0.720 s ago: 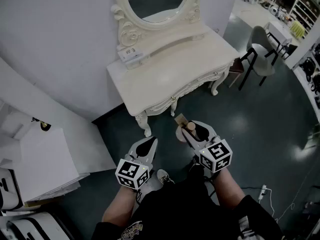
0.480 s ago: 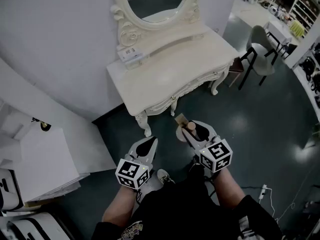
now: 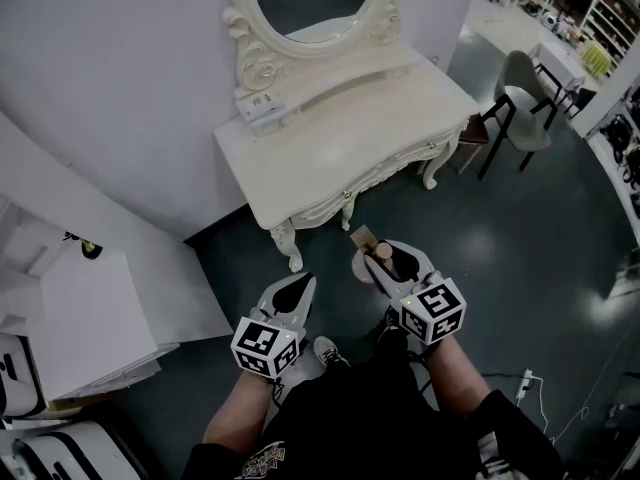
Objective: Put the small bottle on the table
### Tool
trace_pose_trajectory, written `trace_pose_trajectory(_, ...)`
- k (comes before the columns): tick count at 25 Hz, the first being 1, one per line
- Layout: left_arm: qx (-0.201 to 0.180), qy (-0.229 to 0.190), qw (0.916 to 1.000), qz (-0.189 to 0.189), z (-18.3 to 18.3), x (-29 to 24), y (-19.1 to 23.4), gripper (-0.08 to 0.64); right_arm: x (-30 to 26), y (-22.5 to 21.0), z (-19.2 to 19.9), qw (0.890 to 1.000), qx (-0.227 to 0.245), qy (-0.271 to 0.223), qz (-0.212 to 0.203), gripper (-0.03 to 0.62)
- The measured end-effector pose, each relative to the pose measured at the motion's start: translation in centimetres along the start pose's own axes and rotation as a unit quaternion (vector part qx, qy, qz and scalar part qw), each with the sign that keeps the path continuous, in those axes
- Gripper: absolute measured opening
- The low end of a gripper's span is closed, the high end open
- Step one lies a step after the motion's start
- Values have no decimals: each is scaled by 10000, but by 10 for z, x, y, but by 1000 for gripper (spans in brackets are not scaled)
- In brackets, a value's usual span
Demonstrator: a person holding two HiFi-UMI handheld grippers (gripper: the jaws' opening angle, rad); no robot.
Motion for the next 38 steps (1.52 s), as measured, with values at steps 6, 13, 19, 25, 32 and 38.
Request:
trace_pose_trajectory(6, -23, -38, 10000, -28, -8, -9, -6, 0, 4, -9, -7, 9999, 80, 30, -79, 169)
trace_pose_trajectory(13, -14, -104, 9999, -98, -19, -34, -21, 0, 10, -38, -16, 9996, 185, 64, -184, 168)
trace_pose_trajectory(19, 62, -171, 9996, -212, -30, -63, -31, 0, 15, -70, -22, 9992, 238, 129, -298, 168)
trace_pose_trajectory(25, 134, -207, 9992, -299, -36, -93, -41, 0, 16, -103, -28, 9987, 296, 153, -388, 169)
trace_pose_trajectory(32, 182, -196, 9989, -386, -43, -131, -52, 0, 15, -143, -32, 9981, 315, 144, -503, 169)
trace_pose_trajectory(38, 229, -215, 9984, -463, -49, -159, -60, 0, 16, -174, -37, 9975, 368, 150, -582, 168)
Point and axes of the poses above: the fingertips, and each gripper's own axes: x backward along the fingers, y to its left, z out of its underside, the point moved 6 cm from there along x, backward along the fingers, and after that the axes turned 5 degrees about y, right-handed, at the moved point
